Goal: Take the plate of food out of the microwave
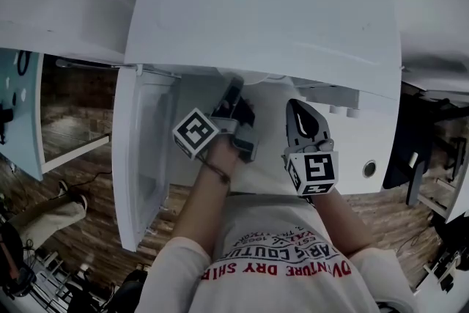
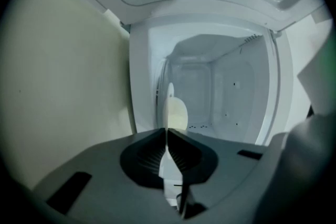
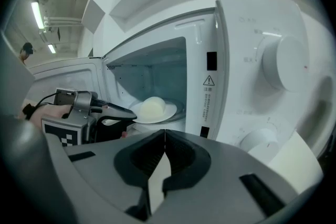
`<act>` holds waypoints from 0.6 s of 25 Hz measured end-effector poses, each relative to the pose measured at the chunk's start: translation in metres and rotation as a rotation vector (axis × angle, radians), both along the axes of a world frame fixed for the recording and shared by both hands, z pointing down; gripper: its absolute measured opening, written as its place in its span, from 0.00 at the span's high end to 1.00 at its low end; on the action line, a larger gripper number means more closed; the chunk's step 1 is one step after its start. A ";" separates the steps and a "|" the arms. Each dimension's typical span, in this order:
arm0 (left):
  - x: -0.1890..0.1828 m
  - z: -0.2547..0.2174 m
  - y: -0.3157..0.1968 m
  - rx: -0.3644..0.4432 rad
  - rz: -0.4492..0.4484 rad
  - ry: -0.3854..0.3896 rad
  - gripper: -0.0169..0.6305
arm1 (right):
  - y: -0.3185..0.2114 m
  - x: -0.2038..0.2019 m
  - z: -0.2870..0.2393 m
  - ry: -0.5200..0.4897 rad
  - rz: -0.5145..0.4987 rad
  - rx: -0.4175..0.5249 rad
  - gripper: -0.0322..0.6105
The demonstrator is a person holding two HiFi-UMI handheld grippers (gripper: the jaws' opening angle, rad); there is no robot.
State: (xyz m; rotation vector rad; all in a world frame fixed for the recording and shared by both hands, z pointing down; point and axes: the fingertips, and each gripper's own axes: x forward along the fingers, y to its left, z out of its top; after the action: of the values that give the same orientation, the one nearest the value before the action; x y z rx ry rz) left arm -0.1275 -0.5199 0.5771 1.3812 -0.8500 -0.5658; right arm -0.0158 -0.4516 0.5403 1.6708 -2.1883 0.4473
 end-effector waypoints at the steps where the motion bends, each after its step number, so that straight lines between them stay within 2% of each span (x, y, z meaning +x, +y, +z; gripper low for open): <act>1: 0.001 0.000 0.000 0.002 0.003 -0.005 0.95 | 0.001 0.002 0.000 -0.002 0.007 -0.005 0.93; 6: 0.000 -0.006 0.000 0.026 0.015 -0.026 0.95 | 0.005 0.000 -0.007 -0.028 0.003 -0.013 0.93; 11: 0.009 -0.018 0.000 0.111 0.080 -0.040 0.95 | 0.011 0.005 -0.014 -0.022 0.018 0.008 0.93; 15: 0.011 -0.026 0.009 0.146 0.103 -0.030 0.95 | 0.015 0.010 -0.017 -0.019 0.031 0.014 0.93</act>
State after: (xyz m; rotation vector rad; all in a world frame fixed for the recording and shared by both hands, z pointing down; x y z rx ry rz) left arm -0.1162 -0.5110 0.5509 1.5605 -0.7693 -0.5372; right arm -0.0060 -0.4367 0.5229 1.7174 -2.1865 0.4588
